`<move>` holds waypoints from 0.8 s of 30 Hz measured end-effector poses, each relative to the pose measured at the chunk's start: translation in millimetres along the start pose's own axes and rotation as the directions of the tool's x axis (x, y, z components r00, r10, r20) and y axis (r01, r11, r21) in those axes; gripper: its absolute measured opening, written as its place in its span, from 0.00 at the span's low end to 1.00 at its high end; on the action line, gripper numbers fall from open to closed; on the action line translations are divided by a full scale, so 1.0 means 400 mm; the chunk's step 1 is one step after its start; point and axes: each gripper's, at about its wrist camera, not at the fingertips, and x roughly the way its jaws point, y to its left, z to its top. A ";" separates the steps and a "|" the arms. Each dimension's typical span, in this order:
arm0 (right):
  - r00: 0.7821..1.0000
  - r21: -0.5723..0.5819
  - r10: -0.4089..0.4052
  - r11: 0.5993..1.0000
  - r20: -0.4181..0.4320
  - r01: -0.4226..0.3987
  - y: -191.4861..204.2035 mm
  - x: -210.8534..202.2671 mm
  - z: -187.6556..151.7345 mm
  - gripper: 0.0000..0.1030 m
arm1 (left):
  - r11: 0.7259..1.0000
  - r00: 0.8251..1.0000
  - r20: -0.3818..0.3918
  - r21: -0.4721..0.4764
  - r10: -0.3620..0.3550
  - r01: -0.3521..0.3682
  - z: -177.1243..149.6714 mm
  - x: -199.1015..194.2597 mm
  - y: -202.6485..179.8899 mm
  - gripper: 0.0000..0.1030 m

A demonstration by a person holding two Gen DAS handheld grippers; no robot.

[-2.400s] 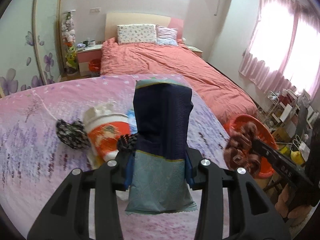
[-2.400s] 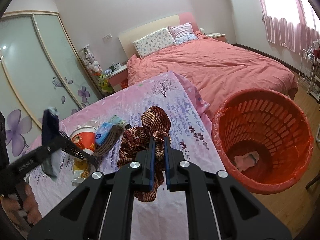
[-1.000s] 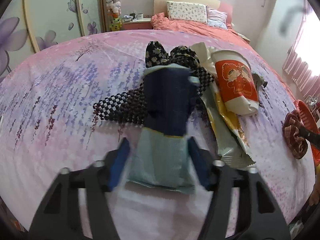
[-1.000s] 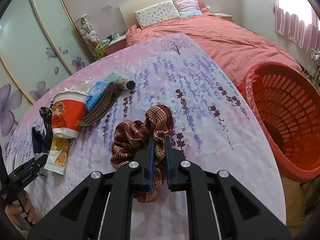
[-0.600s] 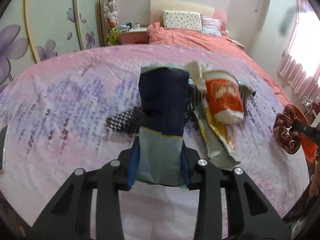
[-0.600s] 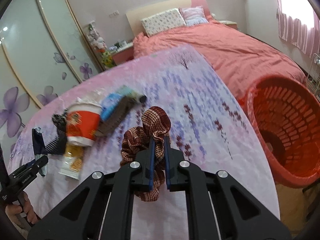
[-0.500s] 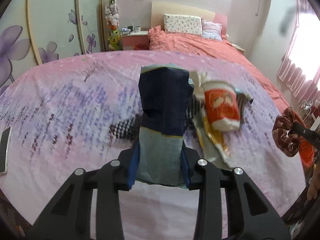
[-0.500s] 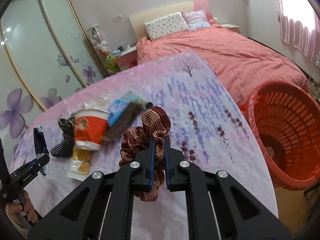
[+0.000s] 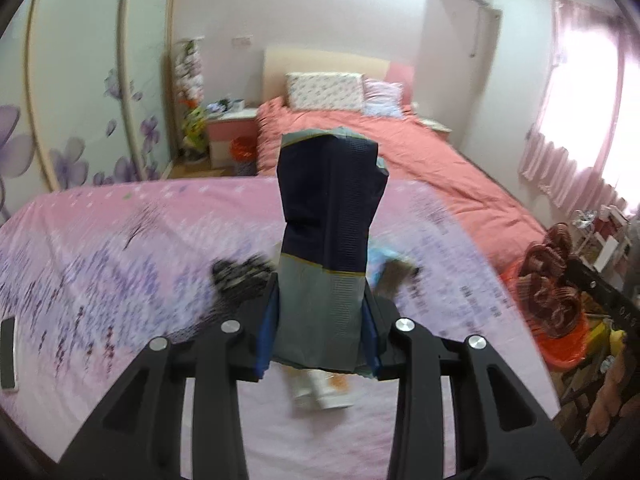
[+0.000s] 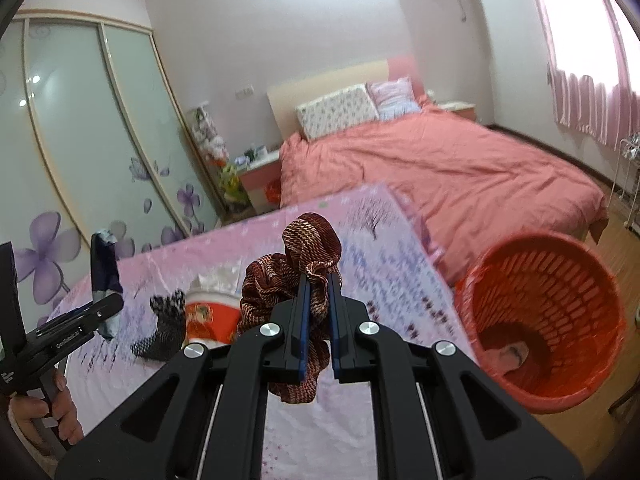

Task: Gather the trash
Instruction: 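Lift the cloth bag with the left tool while the right tool holds the scrunchie, then open both tools over the orange basket, dropping the scrunchie and cloth bag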

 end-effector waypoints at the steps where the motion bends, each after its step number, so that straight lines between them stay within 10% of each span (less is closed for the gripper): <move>1: 1.000 0.001 -0.004 1.000 0.015 0.004 -0.006 -0.012 0.005 0.08 | 1.000 1.000 0.009 0.011 -0.013 0.013 0.008 -0.005 -0.023 0.35; 24: 0.971 0.166 -0.208 0.968 0.122 0.187 -0.322 -0.127 0.034 0.08 | 0.924 0.951 -0.066 0.225 -0.303 0.310 0.017 0.090 -0.551 0.35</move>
